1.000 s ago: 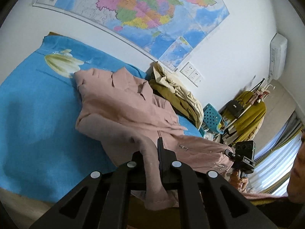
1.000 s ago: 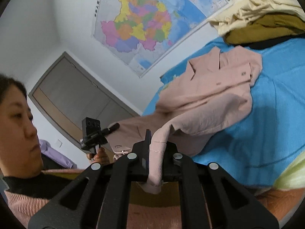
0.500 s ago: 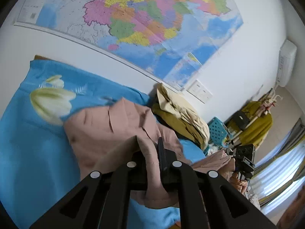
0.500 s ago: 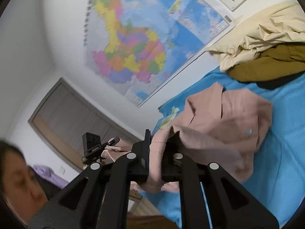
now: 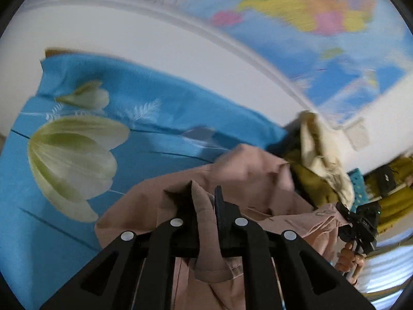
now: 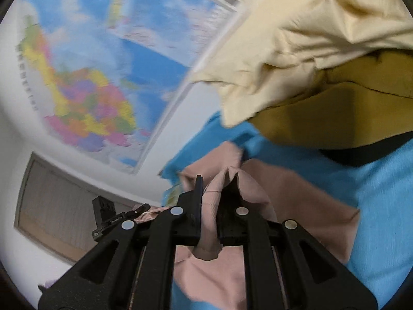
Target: Fold large clothes
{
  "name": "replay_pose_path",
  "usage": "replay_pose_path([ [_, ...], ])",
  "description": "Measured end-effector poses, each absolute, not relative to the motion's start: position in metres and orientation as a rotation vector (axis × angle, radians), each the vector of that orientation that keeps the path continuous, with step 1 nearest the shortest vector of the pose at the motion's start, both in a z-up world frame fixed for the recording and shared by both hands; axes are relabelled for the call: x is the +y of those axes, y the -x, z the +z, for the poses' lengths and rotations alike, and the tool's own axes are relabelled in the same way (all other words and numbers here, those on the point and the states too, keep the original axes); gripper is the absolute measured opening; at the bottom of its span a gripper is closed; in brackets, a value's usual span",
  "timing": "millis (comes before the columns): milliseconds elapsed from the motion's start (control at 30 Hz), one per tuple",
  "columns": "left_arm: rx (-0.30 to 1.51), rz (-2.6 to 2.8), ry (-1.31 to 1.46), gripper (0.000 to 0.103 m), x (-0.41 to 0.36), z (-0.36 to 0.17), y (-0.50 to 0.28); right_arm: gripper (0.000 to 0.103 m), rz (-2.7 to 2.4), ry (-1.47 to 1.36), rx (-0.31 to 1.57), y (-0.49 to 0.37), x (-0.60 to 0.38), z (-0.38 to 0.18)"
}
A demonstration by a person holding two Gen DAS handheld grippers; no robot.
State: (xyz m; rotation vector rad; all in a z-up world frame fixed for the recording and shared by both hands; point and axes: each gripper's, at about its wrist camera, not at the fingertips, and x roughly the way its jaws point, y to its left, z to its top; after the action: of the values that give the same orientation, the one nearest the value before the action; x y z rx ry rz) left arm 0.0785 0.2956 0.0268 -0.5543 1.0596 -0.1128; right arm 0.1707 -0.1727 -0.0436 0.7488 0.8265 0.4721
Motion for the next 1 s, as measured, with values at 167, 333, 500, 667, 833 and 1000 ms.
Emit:
replay_pose_path([
  [167,1.135,-0.049,0.549,0.057,0.308,-0.001,-0.094,0.042,0.360,-0.728,0.884,-0.191,-0.176,-0.067],
  [333,0.957,-0.168,0.468,0.083,0.313,0.031,-0.051,0.071,0.352,-0.519,0.759,-0.159,-0.164,-0.037],
  [500,0.892,-0.263,0.143,0.086,0.269,0.046,-0.007,0.076,0.477,-0.139,0.774,-0.120,-0.094,-0.020],
  [667,0.948,-0.268,-0.105,0.086,0.217,0.023,-0.013,0.083,0.545,0.161,0.820,-0.108,-0.011,-0.048],
  [833,1.023,-0.165,-0.182,0.065,0.207,-0.001,-0.045,0.045,0.437,0.340,0.880,-0.135,0.034,-0.093],
  [1000,0.976,-0.132,-0.022,0.082,0.236,0.019,-0.056,0.005,0.420,0.211,0.798,-0.147,0.017,-0.064],
])
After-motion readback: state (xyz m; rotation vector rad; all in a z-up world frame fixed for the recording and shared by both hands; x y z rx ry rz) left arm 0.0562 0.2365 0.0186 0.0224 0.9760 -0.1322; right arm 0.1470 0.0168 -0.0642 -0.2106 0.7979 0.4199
